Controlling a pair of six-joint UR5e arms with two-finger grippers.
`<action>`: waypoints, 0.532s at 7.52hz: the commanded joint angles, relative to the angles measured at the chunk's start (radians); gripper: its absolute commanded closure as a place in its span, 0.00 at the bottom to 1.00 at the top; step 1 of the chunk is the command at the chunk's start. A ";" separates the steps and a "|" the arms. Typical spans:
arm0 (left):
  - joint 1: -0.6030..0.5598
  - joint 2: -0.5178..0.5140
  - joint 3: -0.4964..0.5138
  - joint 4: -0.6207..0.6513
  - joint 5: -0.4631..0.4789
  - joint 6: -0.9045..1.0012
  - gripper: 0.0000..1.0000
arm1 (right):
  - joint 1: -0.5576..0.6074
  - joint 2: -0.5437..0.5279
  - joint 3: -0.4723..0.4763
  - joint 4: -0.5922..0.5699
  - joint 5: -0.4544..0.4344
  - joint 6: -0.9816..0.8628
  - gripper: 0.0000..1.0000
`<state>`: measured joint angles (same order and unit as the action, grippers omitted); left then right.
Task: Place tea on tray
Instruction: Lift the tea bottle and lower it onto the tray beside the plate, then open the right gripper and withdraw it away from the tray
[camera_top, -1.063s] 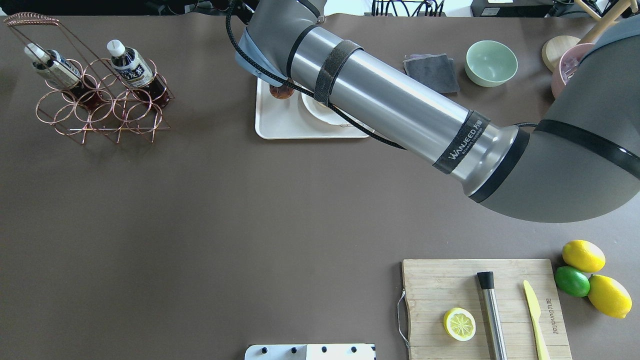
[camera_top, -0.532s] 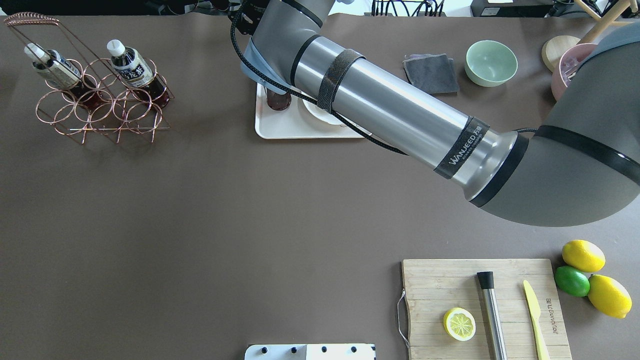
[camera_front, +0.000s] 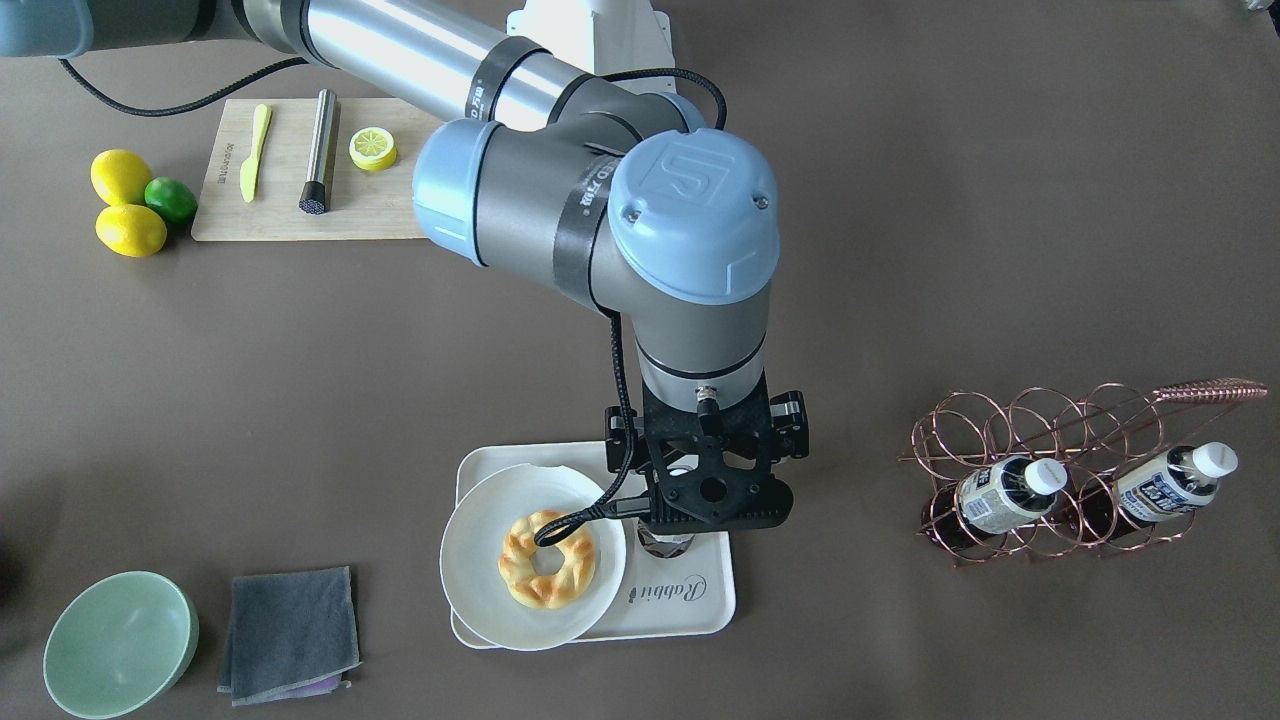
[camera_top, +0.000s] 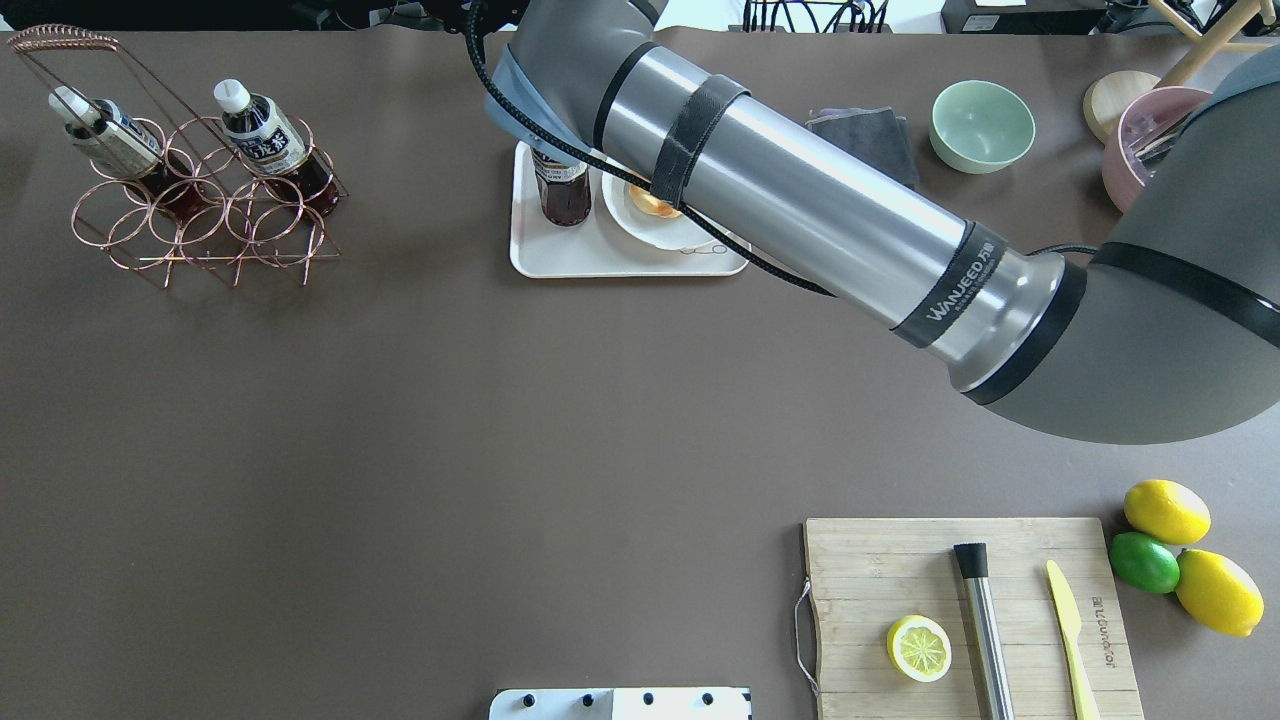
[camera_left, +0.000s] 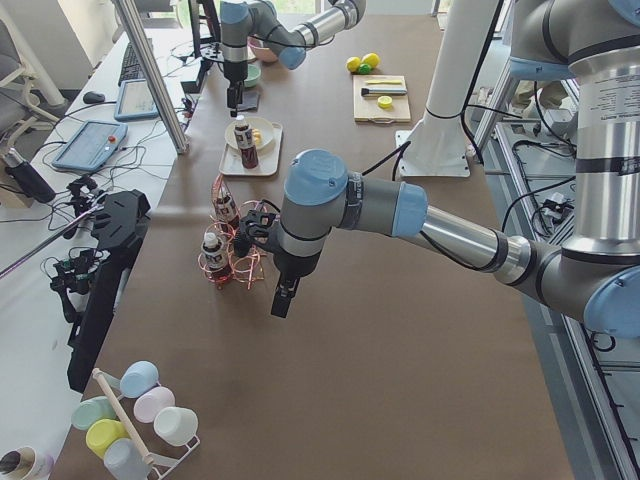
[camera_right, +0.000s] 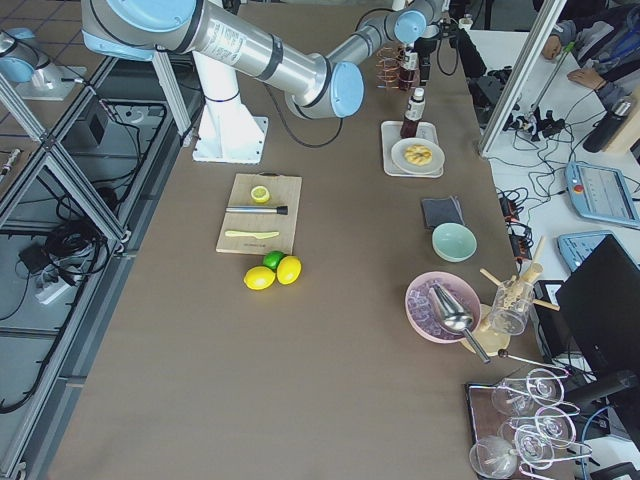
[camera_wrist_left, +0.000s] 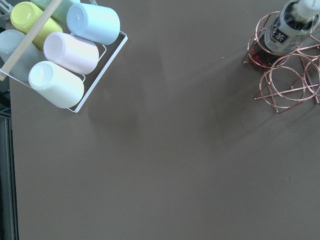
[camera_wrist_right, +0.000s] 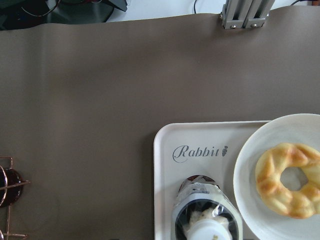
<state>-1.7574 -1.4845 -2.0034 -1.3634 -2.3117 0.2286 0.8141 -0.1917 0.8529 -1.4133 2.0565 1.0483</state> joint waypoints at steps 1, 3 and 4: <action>-0.001 0.001 -0.008 0.020 -0.030 -0.005 0.03 | 0.071 -0.226 0.438 -0.238 0.069 -0.062 0.00; -0.004 0.006 -0.015 0.024 -0.035 -0.002 0.03 | 0.149 -0.512 0.803 -0.370 0.094 -0.211 0.00; -0.004 0.001 -0.012 0.024 -0.034 -0.003 0.03 | 0.212 -0.672 0.944 -0.395 0.140 -0.312 0.00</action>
<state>-1.7600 -1.4799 -2.0160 -1.3412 -2.3434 0.2261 0.9322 -0.5912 1.5126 -1.7350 2.1434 0.8887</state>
